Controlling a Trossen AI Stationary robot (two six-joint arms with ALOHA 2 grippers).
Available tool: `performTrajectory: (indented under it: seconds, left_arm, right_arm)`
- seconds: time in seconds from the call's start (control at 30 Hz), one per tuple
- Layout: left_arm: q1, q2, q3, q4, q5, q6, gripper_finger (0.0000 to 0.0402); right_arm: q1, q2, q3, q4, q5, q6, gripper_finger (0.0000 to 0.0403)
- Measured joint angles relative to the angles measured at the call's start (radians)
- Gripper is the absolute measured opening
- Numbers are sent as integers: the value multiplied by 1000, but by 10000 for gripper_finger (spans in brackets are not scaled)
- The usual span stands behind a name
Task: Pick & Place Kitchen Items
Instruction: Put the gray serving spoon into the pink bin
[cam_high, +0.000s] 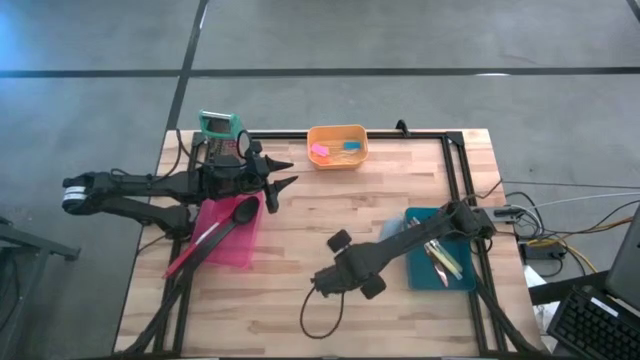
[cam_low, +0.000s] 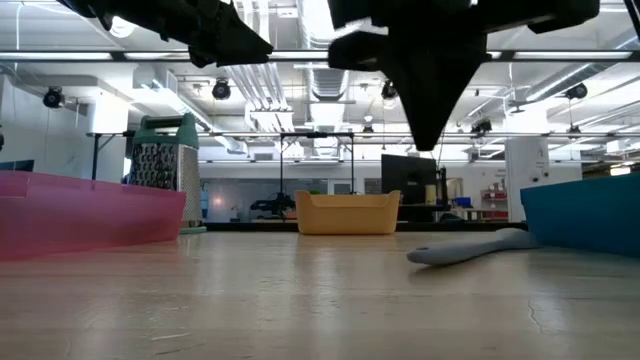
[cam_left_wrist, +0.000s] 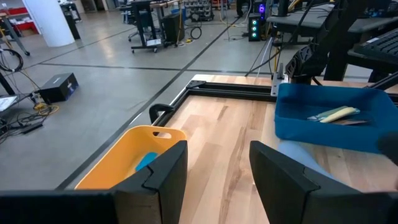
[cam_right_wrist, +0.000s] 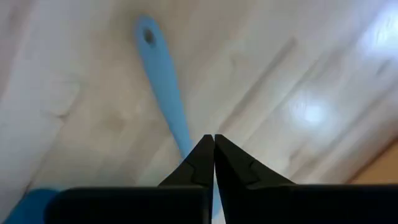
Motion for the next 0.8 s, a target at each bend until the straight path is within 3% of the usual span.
performTrajectory:
  seconds: [0.13,0.27,0.57,0.8]
  left_arm:
    - [0,0,0,0,0,0,178]
    - [0,0,0,-1,0,-1,178]
    - [0,0,0,-6,0,-1,178]
    - [0,0,0,-6,0,-1,178]
  right_arm:
    - [-4,0,-34,18,-57,38,15]
    - [0,0,-101,144,-121,35,51]
    - [5,1,-210,296,-131,38,158]
    - [7,1,-291,403,-154,22,194]
